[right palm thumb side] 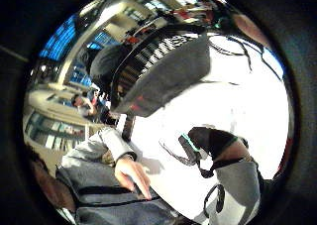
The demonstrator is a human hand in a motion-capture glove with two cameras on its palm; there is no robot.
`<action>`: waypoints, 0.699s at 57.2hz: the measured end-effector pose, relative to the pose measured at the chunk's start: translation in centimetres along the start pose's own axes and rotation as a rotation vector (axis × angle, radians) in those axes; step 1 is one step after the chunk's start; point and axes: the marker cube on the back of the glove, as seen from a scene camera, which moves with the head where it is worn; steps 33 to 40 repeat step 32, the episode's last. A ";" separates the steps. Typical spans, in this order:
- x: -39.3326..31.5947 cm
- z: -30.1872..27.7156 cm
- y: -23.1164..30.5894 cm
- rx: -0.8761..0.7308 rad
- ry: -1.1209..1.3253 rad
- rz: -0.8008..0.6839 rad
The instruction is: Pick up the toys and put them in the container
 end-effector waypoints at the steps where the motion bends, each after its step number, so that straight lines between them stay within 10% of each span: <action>1: 0.9 0.1 0.6 -0.004 -0.001 0.023; 16: 10.1 1.7 8.6 -0.038 0.016 0.269; 40: 11.2 2.7 9.8 -0.015 -0.028 0.250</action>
